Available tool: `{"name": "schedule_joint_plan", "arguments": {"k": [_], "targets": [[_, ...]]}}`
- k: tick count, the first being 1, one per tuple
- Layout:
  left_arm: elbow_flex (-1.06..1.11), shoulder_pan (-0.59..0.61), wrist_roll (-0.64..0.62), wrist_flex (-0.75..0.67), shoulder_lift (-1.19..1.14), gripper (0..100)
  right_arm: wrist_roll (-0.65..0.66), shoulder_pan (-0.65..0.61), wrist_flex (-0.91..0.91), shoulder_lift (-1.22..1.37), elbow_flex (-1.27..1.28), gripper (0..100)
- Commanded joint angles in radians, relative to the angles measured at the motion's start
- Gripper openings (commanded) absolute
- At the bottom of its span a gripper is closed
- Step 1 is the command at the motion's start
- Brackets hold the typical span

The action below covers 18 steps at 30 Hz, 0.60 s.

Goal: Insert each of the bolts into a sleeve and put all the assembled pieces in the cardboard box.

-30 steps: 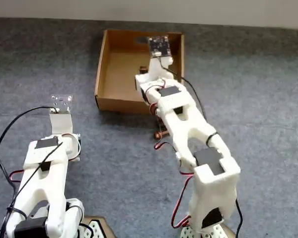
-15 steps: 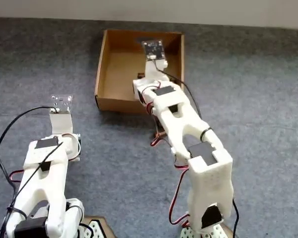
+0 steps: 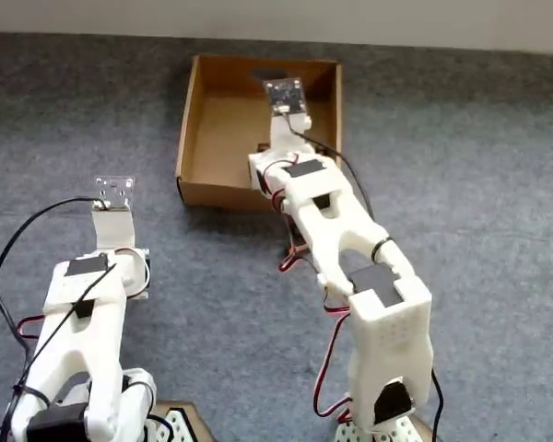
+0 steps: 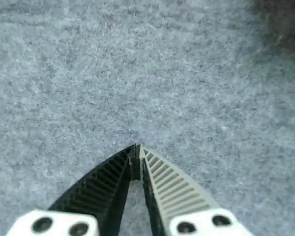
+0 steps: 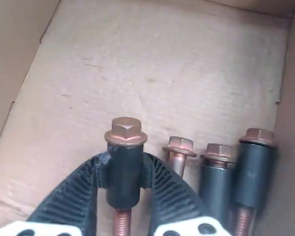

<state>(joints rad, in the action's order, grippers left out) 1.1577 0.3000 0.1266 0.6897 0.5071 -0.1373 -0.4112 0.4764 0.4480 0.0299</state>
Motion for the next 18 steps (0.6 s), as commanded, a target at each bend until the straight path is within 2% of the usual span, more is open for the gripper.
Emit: {"name": "schedule_joint_plan", "arguments": {"k": [1,18], "targets": [[-0.002,-0.018,-0.003,-0.014,-0.002,1,0.006,-0.013,0.005,-0.018,-0.056,0.6],[-0.002,-0.018,-0.003,-0.014,-0.002,1,0.003,-0.042,0.005,-0.016,-0.053,0.6]]}}
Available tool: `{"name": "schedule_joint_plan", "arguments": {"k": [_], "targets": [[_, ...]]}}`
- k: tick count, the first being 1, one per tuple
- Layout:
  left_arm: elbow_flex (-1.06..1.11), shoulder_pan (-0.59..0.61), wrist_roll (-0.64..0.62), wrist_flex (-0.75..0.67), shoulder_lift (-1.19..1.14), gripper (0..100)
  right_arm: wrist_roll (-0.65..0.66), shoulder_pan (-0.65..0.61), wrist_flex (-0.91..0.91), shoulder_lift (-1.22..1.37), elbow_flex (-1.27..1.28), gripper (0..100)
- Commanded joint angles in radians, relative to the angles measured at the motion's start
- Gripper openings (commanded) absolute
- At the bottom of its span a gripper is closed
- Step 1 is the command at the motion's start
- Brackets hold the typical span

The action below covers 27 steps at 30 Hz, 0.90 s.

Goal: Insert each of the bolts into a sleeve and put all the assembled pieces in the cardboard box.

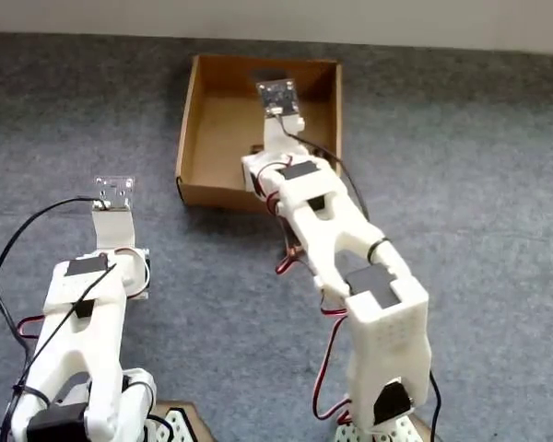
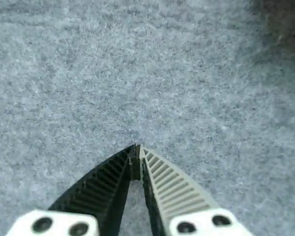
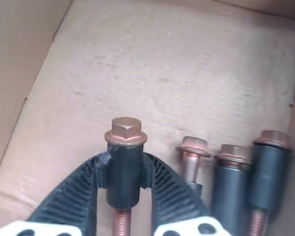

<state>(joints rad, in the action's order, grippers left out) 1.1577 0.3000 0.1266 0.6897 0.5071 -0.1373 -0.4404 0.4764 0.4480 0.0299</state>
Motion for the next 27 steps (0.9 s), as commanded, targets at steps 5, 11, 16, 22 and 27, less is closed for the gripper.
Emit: {"name": "schedule_joint_plan", "arguments": {"k": [5,11,16,22,27], "targets": [[-0.002,-0.018,-0.003,-0.014,-0.002,1,0.003,-0.008,0.005,-0.015,-0.048,1.0],[-0.002,-0.018,-0.003,-0.014,-0.002,1,0.003,-0.008,0.005,-0.015,-0.048,8.9],[-0.002,-0.018,-0.003,-0.014,-0.002,1,0.003,-0.007,0.007,-0.018,-0.048,10.4],[-0.002,-0.018,-0.003,-0.014,-0.002,1,0.006,-0.005,0.045,-0.035,-0.073,10.4],[-0.002,-0.018,-0.003,-0.014,-0.002,1,0.009,0.042,0.166,-0.136,-0.156,10.4]]}}
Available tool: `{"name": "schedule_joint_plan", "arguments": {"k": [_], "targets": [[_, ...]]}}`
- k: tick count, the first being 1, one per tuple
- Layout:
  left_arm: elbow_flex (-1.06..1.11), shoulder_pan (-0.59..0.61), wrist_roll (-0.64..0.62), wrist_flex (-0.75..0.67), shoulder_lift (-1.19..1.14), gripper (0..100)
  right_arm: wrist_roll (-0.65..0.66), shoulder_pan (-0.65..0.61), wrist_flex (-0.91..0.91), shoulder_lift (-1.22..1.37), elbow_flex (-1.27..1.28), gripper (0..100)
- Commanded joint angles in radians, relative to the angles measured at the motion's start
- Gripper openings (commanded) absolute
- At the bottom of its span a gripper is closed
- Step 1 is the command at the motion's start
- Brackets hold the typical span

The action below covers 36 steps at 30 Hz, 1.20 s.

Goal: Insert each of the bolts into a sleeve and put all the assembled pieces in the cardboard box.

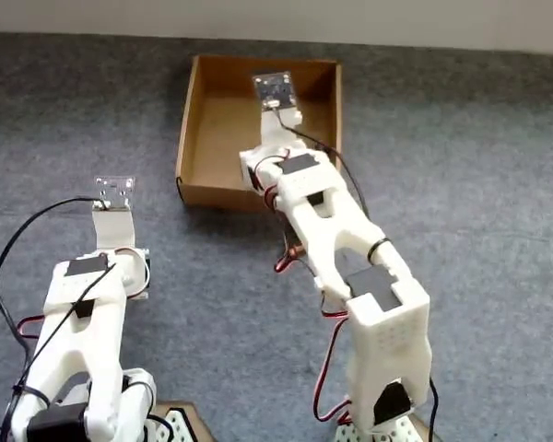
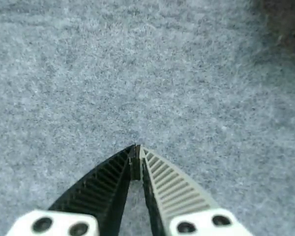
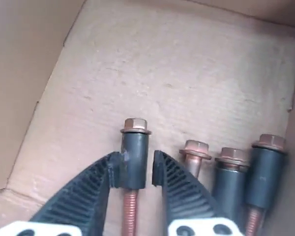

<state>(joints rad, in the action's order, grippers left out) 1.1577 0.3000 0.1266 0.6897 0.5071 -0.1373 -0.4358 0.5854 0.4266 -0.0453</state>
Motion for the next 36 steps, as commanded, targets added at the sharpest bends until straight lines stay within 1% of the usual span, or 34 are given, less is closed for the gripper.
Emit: {"name": "schedule_joint_plan", "arguments": {"k": [1,9,12,20,25,28,30,33,36], "targets": [[-0.002,-0.018,-0.003,-0.014,-0.002,1,0.009,0.053,0.094,-0.145,-0.094,10.4],[-0.002,-0.018,-0.003,-0.015,-0.002,1,0.009,0.179,0.346,-0.401,-0.116,10.4],[-0.002,-0.018,-0.003,-0.015,-0.002,1,0.011,0.203,0.43,-0.461,-0.114,10.4],[-0.002,-0.019,-0.003,-0.017,-0.002,1,0.008,0.197,0.625,-0.473,-0.114,10.4],[-0.002,-0.019,-0.003,-0.017,-0.002,1,0.012,0.196,0.697,-0.481,-0.062,10.4],[-0.002,-0.019,-0.003,-0.017,-0.002,1,0.049,0.196,0.673,-0.545,0.039,10.4],[-0.002,-0.019,-0.003,-0.017,-0.002,1,0.083,0.183,0.608,-0.615,0.163,10.4],[-0.002,-0.019,-0.003,-0.017,-0.002,1,0.129,0.15,0.458,-0.731,0.417,10.8],[-0.002,-0.019,-0.003,-0.017,-0.002,1,0.192,0.099,0.311,-0.791,0.638,10.8]]}}
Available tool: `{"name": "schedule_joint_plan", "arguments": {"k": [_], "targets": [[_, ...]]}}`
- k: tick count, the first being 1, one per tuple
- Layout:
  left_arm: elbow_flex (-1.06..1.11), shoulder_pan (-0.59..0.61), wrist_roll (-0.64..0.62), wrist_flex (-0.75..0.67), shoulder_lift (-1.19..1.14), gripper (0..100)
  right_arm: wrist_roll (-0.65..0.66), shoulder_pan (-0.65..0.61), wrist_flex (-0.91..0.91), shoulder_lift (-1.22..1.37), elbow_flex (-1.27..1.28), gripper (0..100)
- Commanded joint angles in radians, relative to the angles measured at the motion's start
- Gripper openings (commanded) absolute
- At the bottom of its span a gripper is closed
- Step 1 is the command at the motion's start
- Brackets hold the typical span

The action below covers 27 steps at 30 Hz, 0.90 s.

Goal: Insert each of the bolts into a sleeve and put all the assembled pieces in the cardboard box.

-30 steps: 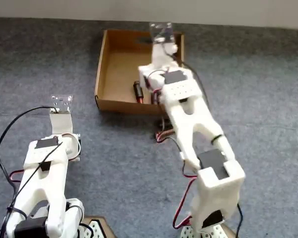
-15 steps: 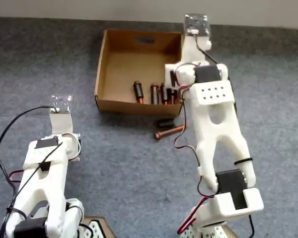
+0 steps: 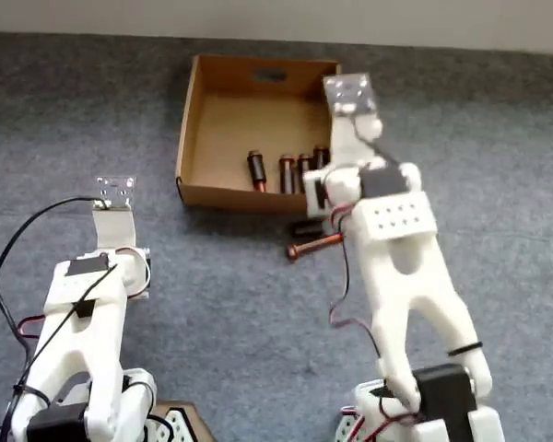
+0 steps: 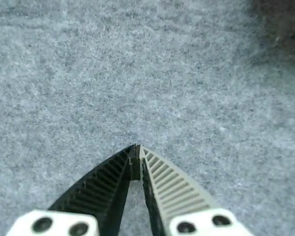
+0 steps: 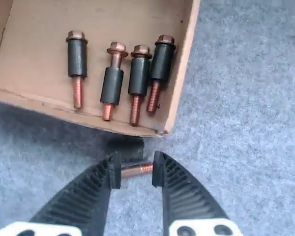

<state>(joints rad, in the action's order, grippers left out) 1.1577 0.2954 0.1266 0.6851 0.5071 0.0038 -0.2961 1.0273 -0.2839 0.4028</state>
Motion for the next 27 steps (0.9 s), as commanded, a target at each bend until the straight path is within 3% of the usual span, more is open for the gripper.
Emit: {"name": "schedule_joint_plan", "arguments": {"k": [1,8,13,27], "targets": [[-0.002,-0.015,-0.003,-0.012,-0.002,1,0.058,-0.053,-0.17,-0.082,0.239,10.8],[-0.002,-0.016,-0.003,-0.014,-0.002,1,-0.015,-0.091,-0.237,0.038,0.249,11.8],[-0.002,-0.016,-0.003,-0.014,-0.002,1,-0.055,-0.101,-0.232,0.199,0.162,23.7],[-0.002,-0.015,-0.003,-0.014,-0.002,1,-0.057,-0.101,-0.236,0.412,0.013,23.5]]}}
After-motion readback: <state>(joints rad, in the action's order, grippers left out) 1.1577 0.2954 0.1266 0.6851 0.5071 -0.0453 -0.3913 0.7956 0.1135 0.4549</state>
